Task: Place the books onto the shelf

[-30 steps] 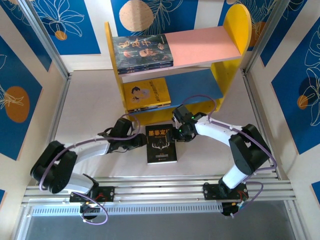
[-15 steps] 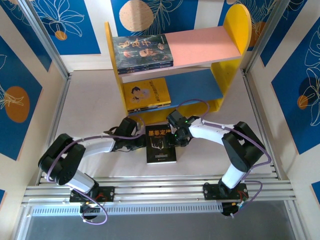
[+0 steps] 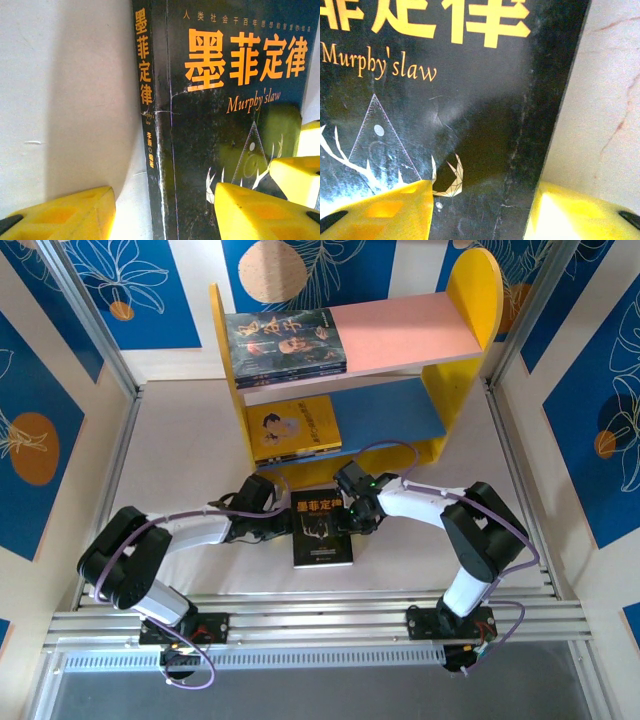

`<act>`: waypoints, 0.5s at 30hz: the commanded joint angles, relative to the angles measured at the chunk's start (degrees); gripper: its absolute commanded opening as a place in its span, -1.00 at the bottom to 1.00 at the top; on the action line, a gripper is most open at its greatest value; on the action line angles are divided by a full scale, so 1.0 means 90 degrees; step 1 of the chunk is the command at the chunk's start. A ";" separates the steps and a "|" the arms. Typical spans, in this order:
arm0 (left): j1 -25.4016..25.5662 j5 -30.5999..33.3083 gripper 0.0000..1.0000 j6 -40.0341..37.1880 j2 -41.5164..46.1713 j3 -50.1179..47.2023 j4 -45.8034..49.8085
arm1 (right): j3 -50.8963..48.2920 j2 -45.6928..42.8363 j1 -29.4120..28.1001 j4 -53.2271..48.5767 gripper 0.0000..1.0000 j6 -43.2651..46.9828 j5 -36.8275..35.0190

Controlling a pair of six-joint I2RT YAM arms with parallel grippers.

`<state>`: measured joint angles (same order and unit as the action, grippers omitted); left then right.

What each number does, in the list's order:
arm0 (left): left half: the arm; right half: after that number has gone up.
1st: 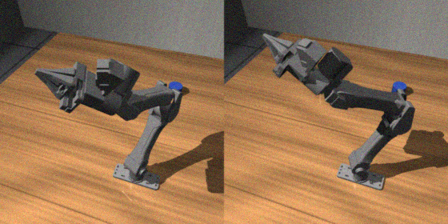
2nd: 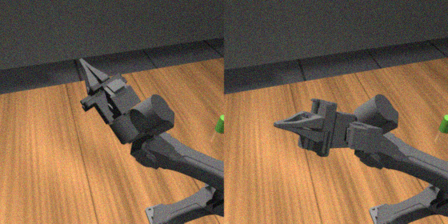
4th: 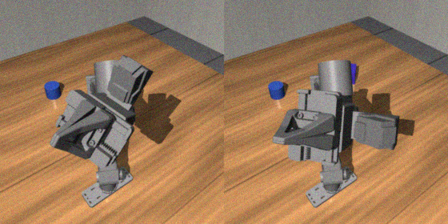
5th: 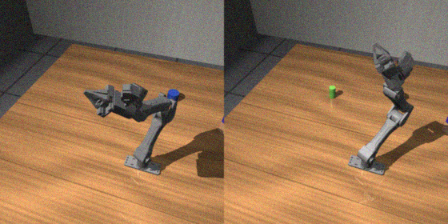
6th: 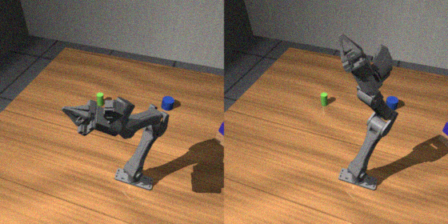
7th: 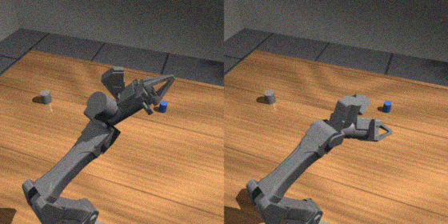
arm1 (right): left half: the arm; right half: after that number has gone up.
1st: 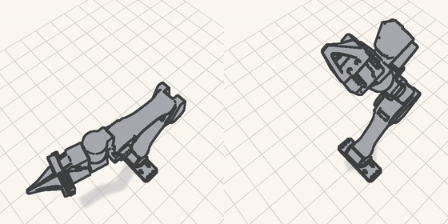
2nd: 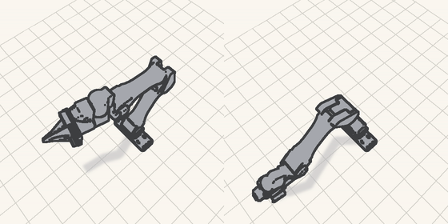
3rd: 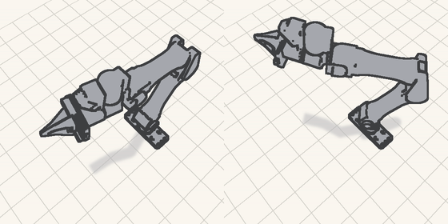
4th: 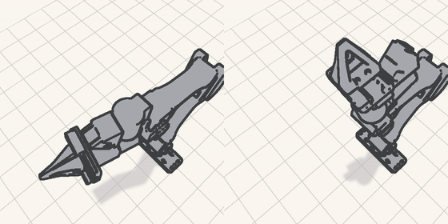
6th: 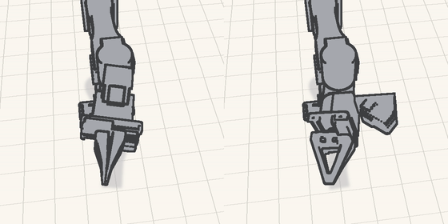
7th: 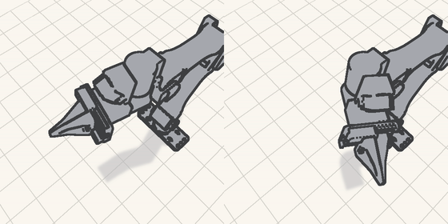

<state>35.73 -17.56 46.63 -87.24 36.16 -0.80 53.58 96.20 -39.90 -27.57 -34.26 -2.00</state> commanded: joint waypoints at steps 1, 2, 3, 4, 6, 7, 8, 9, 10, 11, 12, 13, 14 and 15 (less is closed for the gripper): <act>0.0210 -0.0147 0.13 0.0072 -0.0292 0.0113 -0.0333 | -0.0228 0.0294 -0.0028 0.0192 0.02 -0.0103 0.0250; 0.0210 -0.0144 0.13 0.0072 -0.0296 0.0114 -0.0332 | -0.0226 0.0324 -0.0030 0.0202 0.00 -0.0107 0.0270; 0.0211 -0.0156 0.13 0.0058 -0.0307 0.0123 -0.0333 | -0.0224 0.0355 -0.0029 0.0202 0.00 -0.0097 0.0278; 0.0210 -0.0163 0.13 0.0057 -0.0325 0.0137 -0.0336 | -0.0221 0.0387 -0.0030 0.0212 0.00 -0.0092 0.0294; 0.0210 -0.0194 0.13 0.0072 -0.0360 0.0151 -0.0356 | -0.0221 0.0440 -0.0030 0.0246 -0.05 -0.0092 0.0343; 0.0215 -0.0207 0.13 0.0082 -0.0382 0.0152 -0.0388 | -0.0236 0.0471 -0.0039 0.0284 -0.09 -0.0097 0.0380; 0.0210 -0.0233 0.13 0.0092 -0.0408 0.0152 -0.0415 | -0.0254 0.0506 -0.0046 0.0337 -0.14 -0.0103 0.0427; 0.0213 -0.0256 0.13 0.0098 -0.0425 0.0160 -0.0437 | -0.0279 0.0564 -0.0052 0.0402 -0.22 -0.0117 0.0507; 0.0221 -0.0276 0.13 0.0110 -0.0448 0.0162 -0.0454 | -0.0308 0.0631 -0.0058 0.0489 -0.32 -0.0137 0.0598; 0.0235 -0.0284 0.13 0.0117 -0.0459 0.0171 -0.0458 | -0.0336 0.0695 -0.0073 0.0568 -0.40 -0.0162 0.0680; 0.0248 -0.0288 0.13 0.0114 -0.0462 0.0175 -0.0459 | -0.0371 0.0762 -0.0094 0.0650 -0.42 -0.0191 0.0761; 0.0258 -0.0281 0.13 0.0112 -0.0463 0.0169 -0.0449 | -0.0379 0.0836 -0.0129 0.0710 -0.46 -0.0221 0.0811; 0.0270 -0.0273 0.13 0.0122 -0.0449 0.0162 -0.0449 | -0.0381 0.0889 -0.0141 0.0743 -0.47 -0.0252 0.0843; 0.0279 -0.0273 0.13 0.0133 -0.0448 0.0157 -0.0447 | -0.0387 0.0945 -0.0174 0.0785 -0.50 -0.0274 0.0880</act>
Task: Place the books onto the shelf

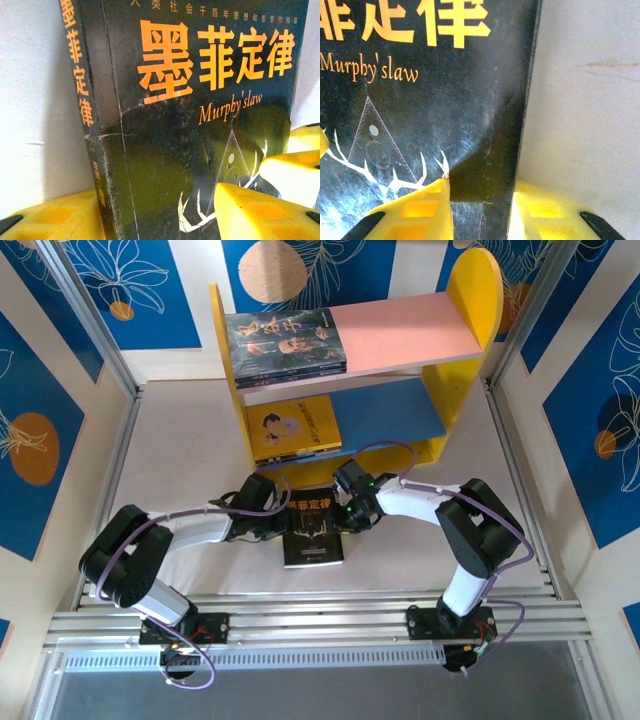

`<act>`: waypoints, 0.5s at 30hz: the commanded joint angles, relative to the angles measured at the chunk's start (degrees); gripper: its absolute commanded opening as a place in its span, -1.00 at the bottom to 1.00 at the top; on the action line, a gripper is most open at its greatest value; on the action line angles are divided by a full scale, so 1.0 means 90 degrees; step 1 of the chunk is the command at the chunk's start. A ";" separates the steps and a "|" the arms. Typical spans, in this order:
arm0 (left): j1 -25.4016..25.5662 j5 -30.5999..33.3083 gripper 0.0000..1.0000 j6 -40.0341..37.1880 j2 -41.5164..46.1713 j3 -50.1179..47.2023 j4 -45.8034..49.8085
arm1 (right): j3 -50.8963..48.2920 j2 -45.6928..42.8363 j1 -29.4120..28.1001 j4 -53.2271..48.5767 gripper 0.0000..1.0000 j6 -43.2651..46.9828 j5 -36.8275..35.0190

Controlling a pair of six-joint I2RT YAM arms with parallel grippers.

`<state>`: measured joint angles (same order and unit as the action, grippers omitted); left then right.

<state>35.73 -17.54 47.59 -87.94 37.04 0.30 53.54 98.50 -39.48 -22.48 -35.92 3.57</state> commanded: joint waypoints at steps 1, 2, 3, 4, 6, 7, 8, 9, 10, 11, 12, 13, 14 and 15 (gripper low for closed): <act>0.0288 -0.0276 0.13 0.0033 -0.0364 0.0063 -0.0567 | -0.0382 0.0744 -0.0246 0.0258 -0.51 -0.0110 0.0292; 0.0298 -0.0273 0.12 0.0033 -0.0356 0.0055 -0.0560 | -0.0375 0.0770 -0.0257 0.0289 -0.54 -0.0124 0.0322; 0.0302 -0.0274 0.12 0.0034 -0.0339 0.0065 -0.0553 | -0.0364 0.0801 -0.0268 0.0315 -0.54 -0.0133 0.0345; 0.0306 -0.0279 0.12 0.0025 -0.0331 0.0079 -0.0542 | -0.0346 0.0828 -0.0280 0.0315 -0.55 -0.0121 0.0357; 0.0298 -0.0273 0.12 -0.0011 -0.0307 0.0122 -0.0475 | -0.0297 0.0877 -0.0286 0.0320 -0.58 -0.0103 0.0364; 0.0300 -0.0275 0.11 -0.0031 -0.0289 0.0150 -0.0453 | -0.0274 0.0887 -0.0297 0.0330 -0.58 -0.0097 0.0374; 0.0305 -0.0295 0.11 -0.0034 -0.0271 0.0165 -0.0474 | -0.0258 0.0898 -0.0292 0.0329 -0.59 -0.0085 0.0388; 0.0299 -0.0366 0.11 -0.0046 -0.0227 0.0140 -0.0592 | -0.0232 0.0924 -0.0284 0.0344 -0.59 -0.0072 0.0408; 0.0312 -0.0494 0.10 -0.0014 -0.0160 0.0081 -0.0837 | -0.0203 0.0949 -0.0299 0.0349 -0.59 -0.0071 0.0438; 0.0307 -0.0572 0.10 0.0036 -0.0083 0.0009 -0.1061 | -0.0179 0.0976 -0.0305 0.0349 -0.59 -0.0055 0.0444; 0.0306 -0.0653 0.10 0.0086 -0.0005 -0.0046 -0.1260 | -0.0149 0.1006 -0.0317 0.0349 -0.59 -0.0046 0.0454; 0.0304 -0.0705 0.10 0.0102 0.0074 -0.0067 -0.1355 | -0.0138 0.1027 -0.0316 0.0373 -0.59 -0.0042 0.0473; 0.0312 -0.0726 0.09 0.0102 0.0142 -0.0074 -0.1370 | -0.0128 0.1038 -0.0319 0.0387 -0.59 -0.0041 0.0489; 0.0309 -0.0741 0.09 0.0085 0.0211 -0.0082 -0.1378 | -0.0125 0.1047 -0.0329 0.0414 -0.59 -0.0042 0.0514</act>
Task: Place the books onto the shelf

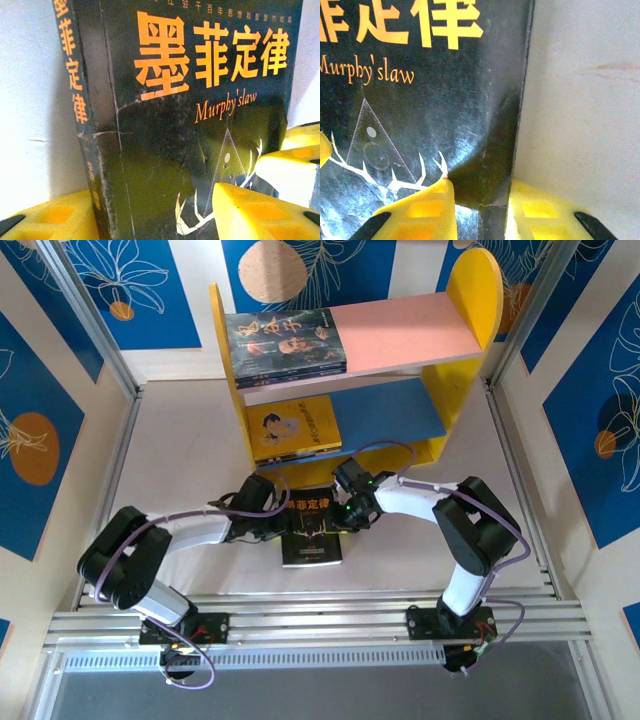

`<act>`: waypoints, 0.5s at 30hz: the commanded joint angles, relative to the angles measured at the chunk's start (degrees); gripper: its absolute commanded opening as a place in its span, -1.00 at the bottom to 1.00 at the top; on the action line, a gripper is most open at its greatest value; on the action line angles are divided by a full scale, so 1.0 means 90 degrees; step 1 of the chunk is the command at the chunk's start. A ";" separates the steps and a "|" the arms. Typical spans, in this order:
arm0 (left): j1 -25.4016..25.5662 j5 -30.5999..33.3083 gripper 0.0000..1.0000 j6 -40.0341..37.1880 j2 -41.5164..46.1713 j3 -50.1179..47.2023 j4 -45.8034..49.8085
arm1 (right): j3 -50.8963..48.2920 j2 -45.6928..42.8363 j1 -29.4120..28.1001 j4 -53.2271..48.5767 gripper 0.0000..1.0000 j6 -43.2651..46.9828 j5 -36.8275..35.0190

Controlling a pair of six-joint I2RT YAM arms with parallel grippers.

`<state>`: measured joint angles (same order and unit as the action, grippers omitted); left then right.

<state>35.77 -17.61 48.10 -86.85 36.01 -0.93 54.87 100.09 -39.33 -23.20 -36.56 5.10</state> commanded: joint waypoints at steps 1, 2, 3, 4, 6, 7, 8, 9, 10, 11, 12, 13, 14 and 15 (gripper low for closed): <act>0.0303 -0.0763 0.08 0.0020 0.0149 0.0010 -0.1285 | -0.0274 0.0862 -0.0348 0.0541 -0.58 0.0031 0.0365; 0.0303 -0.0795 0.06 0.0022 0.0206 -0.0025 -0.1372 | -0.0277 0.0861 -0.0356 0.0579 -0.58 0.0029 0.0386; 0.0310 -0.0857 0.04 0.0044 0.0257 -0.0090 -0.1534 | -0.0280 0.0867 -0.0356 0.0609 -0.57 0.0029 0.0424; 0.0305 -0.0919 0.03 0.0084 0.0298 -0.0155 -0.1719 | -0.0270 0.0871 -0.0354 0.0634 -0.57 0.0029 0.0441; 0.0308 -0.0977 0.00 0.0130 0.0348 -0.0249 -0.1917 | -0.0284 0.0870 -0.0362 0.0626 -0.55 0.0020 0.0439; 0.0303 -0.1006 -0.02 0.0157 0.0371 -0.0287 -0.1986 | -0.0295 0.0871 -0.0363 0.0632 -0.55 0.0016 0.0429; 0.0309 -0.1026 -0.03 0.0185 0.0390 -0.0345 -0.2085 | -0.0312 0.0861 -0.0355 0.0635 -0.56 0.0014 0.0424; 0.0304 -0.1045 -0.04 0.0243 0.0410 -0.0406 -0.2244 | -0.0324 0.0861 -0.0359 0.0630 -0.55 0.0020 0.0412; 0.0299 -0.1067 -0.04 0.0276 0.0412 -0.0445 -0.2314 | -0.0335 0.0861 -0.0356 0.0632 -0.55 0.0013 0.0410; 0.0308 -0.1087 -0.05 0.0281 0.0412 -0.0456 -0.2332 | -0.0352 0.0852 -0.0356 0.0626 -0.55 0.0004 0.0402; 0.0310 -0.1098 -0.07 0.0281 0.0411 -0.0448 -0.2317 | -0.0363 0.0846 -0.0356 0.0616 -0.55 0.0007 0.0390; 0.0303 -0.1081 -0.09 0.0266 0.0412 -0.0432 -0.2230 | -0.0379 0.0826 -0.0359 0.0603 -0.54 0.0009 0.0363; 0.0311 -0.1070 -0.12 0.0252 0.0416 -0.0429 -0.2207 | -0.0400 0.0804 -0.0356 0.0605 -0.53 0.0004 0.0335; 0.0308 -0.1071 -0.15 0.0252 0.0430 -0.0456 -0.2246 | -0.0427 0.0775 -0.0347 0.0615 -0.50 0.0008 0.0314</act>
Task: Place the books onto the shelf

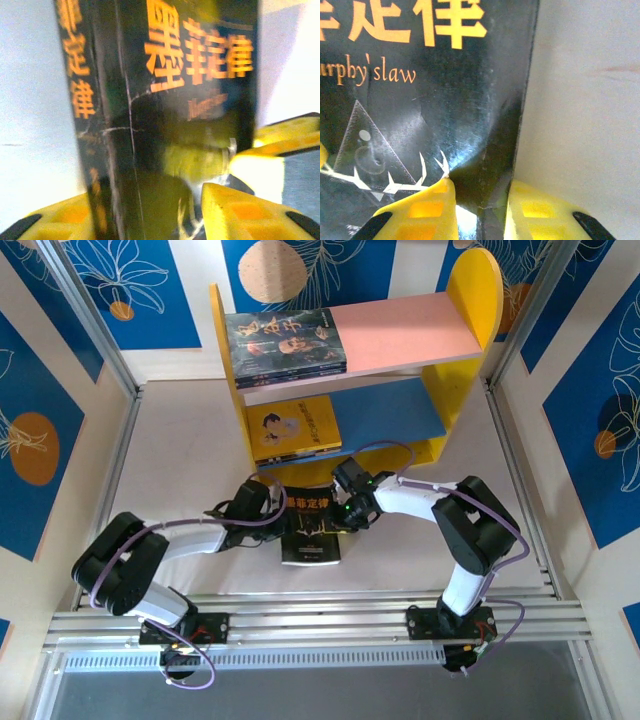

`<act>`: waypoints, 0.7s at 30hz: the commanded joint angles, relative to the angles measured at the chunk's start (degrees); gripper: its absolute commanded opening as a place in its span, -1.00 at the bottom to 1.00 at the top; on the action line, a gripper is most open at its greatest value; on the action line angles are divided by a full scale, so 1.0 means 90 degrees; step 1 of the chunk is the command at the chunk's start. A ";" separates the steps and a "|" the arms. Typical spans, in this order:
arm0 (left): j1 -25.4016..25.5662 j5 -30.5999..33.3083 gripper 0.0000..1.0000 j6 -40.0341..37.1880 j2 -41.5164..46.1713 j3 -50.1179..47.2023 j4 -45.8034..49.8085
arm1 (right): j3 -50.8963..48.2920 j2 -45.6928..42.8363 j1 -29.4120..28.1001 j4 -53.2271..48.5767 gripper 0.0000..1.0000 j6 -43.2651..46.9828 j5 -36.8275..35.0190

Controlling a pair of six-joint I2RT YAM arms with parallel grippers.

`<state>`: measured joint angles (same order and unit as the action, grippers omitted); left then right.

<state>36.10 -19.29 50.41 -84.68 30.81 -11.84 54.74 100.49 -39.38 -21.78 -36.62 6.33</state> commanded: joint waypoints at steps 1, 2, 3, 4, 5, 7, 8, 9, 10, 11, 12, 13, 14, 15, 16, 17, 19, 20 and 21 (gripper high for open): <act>0.0265 -0.0875 -0.19 0.0009 0.0209 0.0095 -0.1062 | -0.0428 0.0703 -0.0332 0.0448 -0.49 0.0013 0.0161; 0.0266 -0.0882 -0.23 0.0019 0.0235 0.0070 -0.1110 | -0.0453 0.0681 -0.0325 0.0445 -0.47 0.0001 0.0148; 0.0269 -0.0892 -0.26 0.0033 0.0263 0.0054 -0.1151 | -0.0483 0.0651 -0.0315 0.0447 -0.45 0.0006 0.0123; 0.0272 -0.0861 -0.26 0.0014 0.0300 0.0059 -0.1058 | -0.0507 0.0628 -0.0298 0.0447 -0.44 0.0000 0.0108; 0.0275 -0.0793 -0.26 -0.0034 0.0340 0.0080 -0.0917 | -0.0534 0.0603 -0.0286 0.0447 -0.43 -0.0003 0.0093; 0.0257 -0.0635 -0.28 -0.0150 0.0412 0.0141 -0.0532 | -0.0574 0.0557 -0.0259 0.0433 -0.40 -0.0003 0.0074; 0.0268 -0.0585 -0.28 -0.0188 0.0441 0.0163 -0.0394 | -0.0593 0.0537 -0.0241 0.0424 -0.39 0.0005 0.0043; 0.0257 -0.0511 -0.28 -0.0239 0.0472 0.0186 -0.0212 | -0.0600 0.0512 -0.0227 0.0388 -0.38 0.0023 -0.0002; 0.0258 -0.0429 -0.28 -0.0313 0.0511 0.0231 -0.0015 | -0.0613 0.0490 -0.0198 0.0344 -0.37 0.0040 -0.0053; 0.0261 -0.0355 -0.28 -0.0375 0.0552 0.0276 0.0174 | -0.0630 0.0459 -0.0164 0.0316 -0.36 0.0057 -0.0069; 0.0252 -0.0259 -0.28 -0.0449 0.0588 0.0321 0.0382 | -0.0643 0.0422 -0.0115 0.0294 -0.35 0.0091 -0.0097; 0.0252 -0.0181 -0.28 -0.0505 0.0638 0.0356 0.0536 | -0.0675 0.0375 -0.0063 0.0277 -0.34 0.0115 -0.0099; 0.0248 -0.0136 -0.28 -0.0537 0.0676 0.0373 0.0612 | -0.0700 0.0329 -0.0015 0.0262 -0.30 0.0145 -0.0099; 0.0247 -0.0104 -0.28 -0.0552 0.0702 0.0386 0.0680 | -0.0724 0.0278 0.0032 0.0251 -0.22 0.0175 -0.0090; 0.0247 -0.0103 -0.29 -0.0562 0.0707 0.0404 0.0709 | -0.0743 0.0217 0.0077 0.0243 -0.14 0.0199 -0.0083; 0.0247 -0.0114 -0.30 -0.0567 0.0703 0.0426 0.0710 | -0.0754 0.0176 0.0095 0.0234 -0.13 0.0215 -0.0073; 0.0247 -0.0118 -0.31 -0.0563 0.0671 0.0453 0.0700 | -0.0737 0.0127 0.0122 0.0180 -0.11 0.0264 -0.0066; 0.0247 -0.0128 -0.31 -0.0562 0.0648 0.0454 0.0688 | -0.0714 0.0123 0.0132 0.0148 -0.11 0.0274 -0.0083; 0.0247 -0.0124 -0.32 -0.0572 0.0622 0.0473 0.0682 | -0.0704 0.0113 0.0149 0.0126 -0.10 0.0281 -0.0096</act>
<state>37.41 -20.03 47.20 -79.88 32.82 -5.19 51.20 99.22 -38.63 -14.13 -35.46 10.11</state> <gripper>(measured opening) 0.342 0.447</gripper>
